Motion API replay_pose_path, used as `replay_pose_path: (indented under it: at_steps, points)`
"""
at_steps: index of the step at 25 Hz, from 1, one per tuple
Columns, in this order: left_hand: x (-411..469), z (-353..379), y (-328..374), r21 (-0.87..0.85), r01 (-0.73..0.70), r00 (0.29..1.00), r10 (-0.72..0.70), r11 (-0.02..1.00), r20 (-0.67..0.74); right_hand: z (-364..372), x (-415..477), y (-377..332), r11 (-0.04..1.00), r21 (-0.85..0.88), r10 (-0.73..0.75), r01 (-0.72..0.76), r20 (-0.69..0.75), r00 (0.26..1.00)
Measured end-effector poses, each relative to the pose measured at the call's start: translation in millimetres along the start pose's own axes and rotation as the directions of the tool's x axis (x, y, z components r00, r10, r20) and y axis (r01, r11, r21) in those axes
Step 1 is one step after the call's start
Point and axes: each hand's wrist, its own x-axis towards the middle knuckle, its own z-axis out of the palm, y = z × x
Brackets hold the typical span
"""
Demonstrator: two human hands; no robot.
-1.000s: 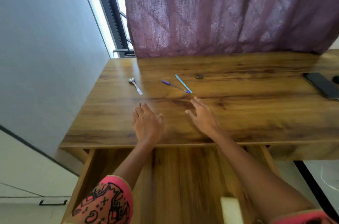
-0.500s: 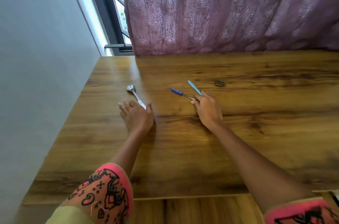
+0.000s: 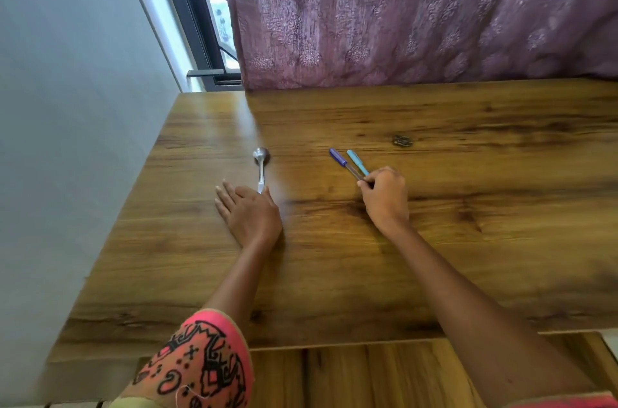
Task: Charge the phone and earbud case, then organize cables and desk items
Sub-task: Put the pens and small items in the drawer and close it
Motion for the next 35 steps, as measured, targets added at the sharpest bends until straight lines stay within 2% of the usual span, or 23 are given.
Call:
replay_pose_path:
  at_steps: [5, 8, 11, 12, 14, 17, 19, 21, 23, 27, 31, 35]
  points:
    - [-28, -12, 7, -0.005, 0.146, 0.987, -0.145, 0.989, 0.072, -10, -25, 1, 0.996, 0.084, 0.039, -0.040, 0.010, 0.999]
    - [-41, -18, 2, 0.066, 0.103, 0.989, -0.109, 0.992, 0.096, -20, -45, 4, 0.987, 0.145, 0.071, -0.072, 0.013, 0.997]
    - [-64, -28, -2, 0.077, 0.055, 0.998, -0.057, 0.996, 0.028, -34, -70, 7, 0.966, 0.229, 0.126, -0.123, -0.001, 0.992]
    - [-75, -32, -1, 0.012, 0.057, 0.998, -0.057, 0.998, 0.031, -40, -80, 9, 0.956, 0.263, 0.138, -0.132, -0.005, 0.990]
    - [-101, -37, 0, -0.237, 0.071, 0.996, -0.057, 0.969, 0.064, -53, -102, 11, 0.931, 0.340, 0.149, -0.133, -0.024, 0.988]
    - [-165, -60, -4, -0.591, 0.131, 0.991, -0.097, 0.796, 0.090, -81, -153, 17, 0.882, 0.456, 0.155, -0.121, -0.039, 0.987]
    - [-217, -73, -17, -0.675, 0.189, 0.980, -0.186, 0.713, 0.078, -100, -196, 20, 0.851, 0.513, 0.169, -0.115, -0.059, 0.984]
    - [-268, -81, -34, -0.731, 0.257, 0.962, -0.243, 0.633, 0.128, -115, -240, 24, 0.801, 0.585, 0.202, -0.123, -0.070, 0.977]
    - [-314, -80, -57, -0.726, 0.346, 0.932, -0.307, 0.594, 0.192, -122, -289, 30, 0.768, 0.619, 0.236, -0.163, -0.038, 0.971]
    - [-359, -63, -98, -0.574, 0.549, 0.835, -0.436, 0.608, 0.336, -113, -349, 53, 0.759, 0.577, 0.312, -0.302, 0.085, 0.946]
    - [-378, -51, -114, -0.396, 0.630, 0.765, -0.444, 0.668, 0.467, -90, -363, 75, 0.770, 0.427, 0.439, -0.474, 0.184, 0.879]
    - [-383, -33, -113, -0.399, 0.681, 0.723, -0.479, 0.614, 0.498, -67, -368, 83, 0.819, 0.288, 0.452, -0.497, 0.209, 0.867]
